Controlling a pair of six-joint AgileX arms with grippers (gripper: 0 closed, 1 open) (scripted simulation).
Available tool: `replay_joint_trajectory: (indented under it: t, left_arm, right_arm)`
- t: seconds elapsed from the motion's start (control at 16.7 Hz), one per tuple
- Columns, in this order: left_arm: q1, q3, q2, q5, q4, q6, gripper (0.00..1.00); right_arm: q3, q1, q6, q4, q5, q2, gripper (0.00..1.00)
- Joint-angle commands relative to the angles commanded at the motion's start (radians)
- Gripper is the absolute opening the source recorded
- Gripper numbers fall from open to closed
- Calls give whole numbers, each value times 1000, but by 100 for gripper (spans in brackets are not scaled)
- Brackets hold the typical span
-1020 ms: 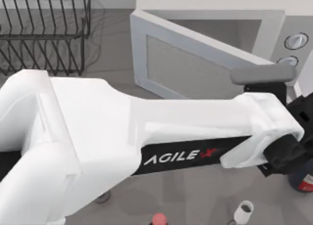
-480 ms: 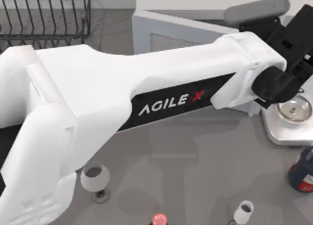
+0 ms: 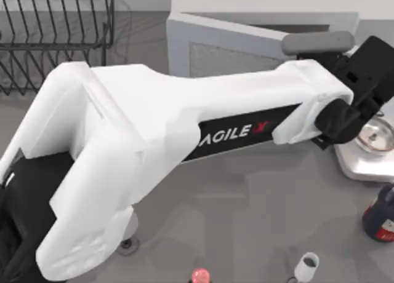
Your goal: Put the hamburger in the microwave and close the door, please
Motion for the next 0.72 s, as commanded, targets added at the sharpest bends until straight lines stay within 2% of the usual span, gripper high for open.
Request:
replay_joint_trajectory:
  t: [0.3,0.72]
  left_arm:
    - [3,62,38,12,-18,17,0]
    - [83,412,227,59,-92,105,0]
  right_arm:
    - [0,0,0,0,0,0,100]
    - [0,0,0,0,0,0,100]
